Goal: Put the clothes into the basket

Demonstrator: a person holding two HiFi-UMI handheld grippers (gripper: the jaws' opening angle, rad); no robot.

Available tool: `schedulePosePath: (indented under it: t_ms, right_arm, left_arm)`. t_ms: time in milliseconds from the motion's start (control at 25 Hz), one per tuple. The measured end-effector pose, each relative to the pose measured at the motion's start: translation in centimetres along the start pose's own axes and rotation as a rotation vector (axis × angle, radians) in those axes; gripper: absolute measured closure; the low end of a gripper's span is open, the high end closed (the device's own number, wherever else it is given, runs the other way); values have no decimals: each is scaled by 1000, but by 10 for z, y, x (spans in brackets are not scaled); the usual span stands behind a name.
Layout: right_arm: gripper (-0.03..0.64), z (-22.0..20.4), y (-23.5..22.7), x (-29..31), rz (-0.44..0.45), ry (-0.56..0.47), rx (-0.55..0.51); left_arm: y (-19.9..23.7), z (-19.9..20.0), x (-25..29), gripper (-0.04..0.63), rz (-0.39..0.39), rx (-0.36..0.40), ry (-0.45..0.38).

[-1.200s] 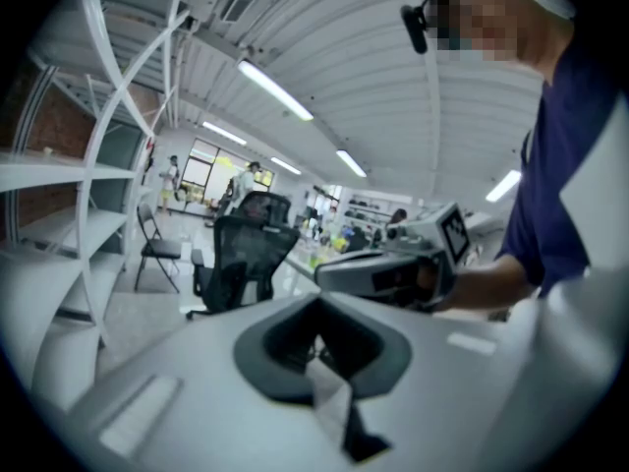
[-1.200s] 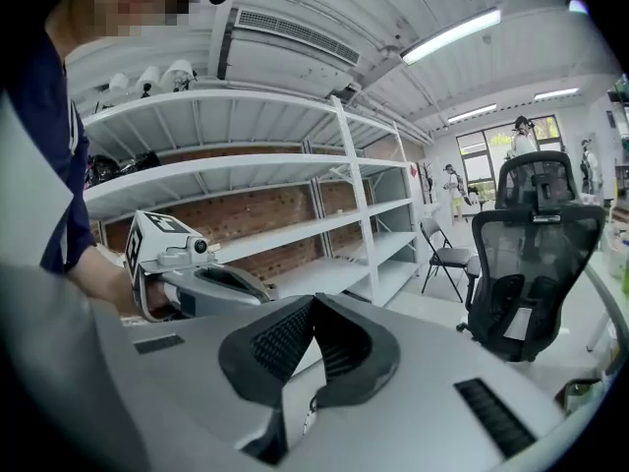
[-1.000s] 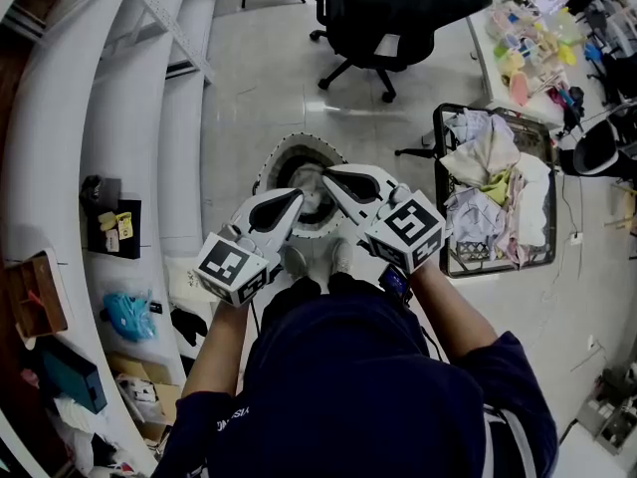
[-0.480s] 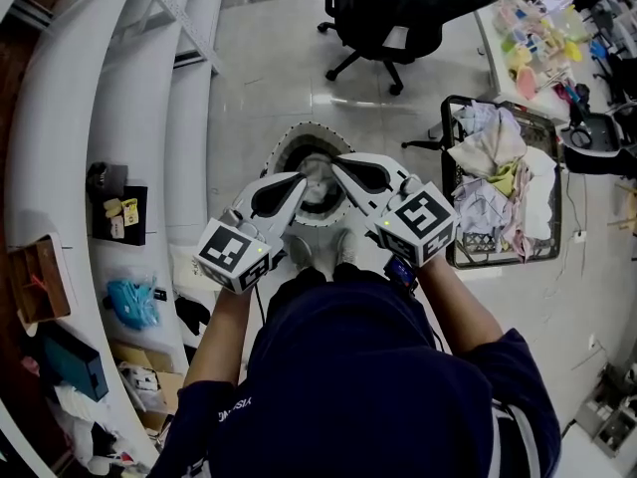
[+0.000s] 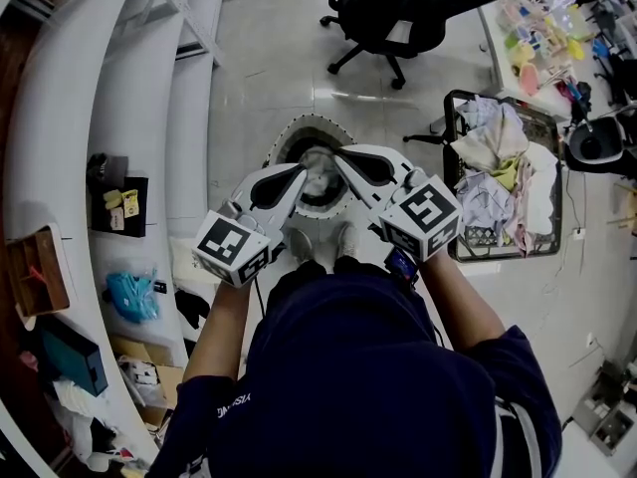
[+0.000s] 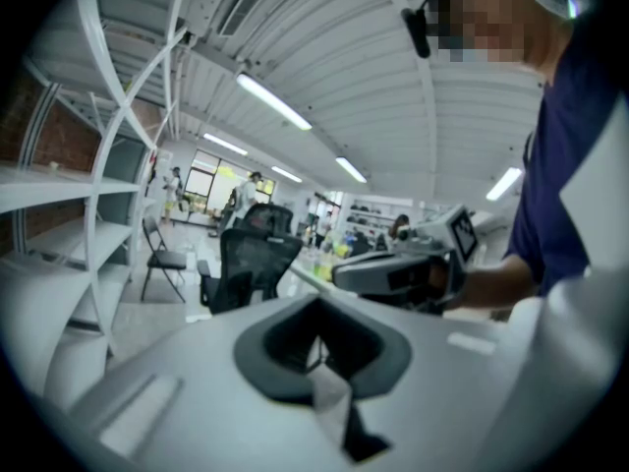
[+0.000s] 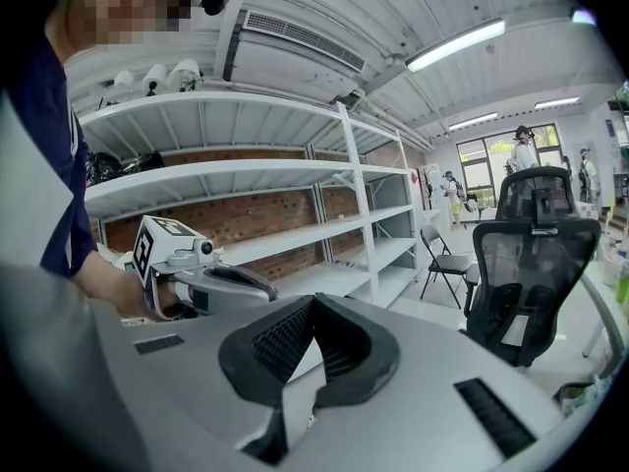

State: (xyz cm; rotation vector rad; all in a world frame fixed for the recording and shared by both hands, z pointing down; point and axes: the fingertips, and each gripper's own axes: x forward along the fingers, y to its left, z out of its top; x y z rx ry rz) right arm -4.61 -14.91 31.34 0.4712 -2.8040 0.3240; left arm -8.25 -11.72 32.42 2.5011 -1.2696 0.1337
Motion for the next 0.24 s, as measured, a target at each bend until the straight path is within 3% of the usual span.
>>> schedulePosePath:
  t_ms: [240]
  right_arm:
    - [609,-5,3,2,-3,6,10]
  left_arm:
    - [0,0,-1,591,-11,20,-1]
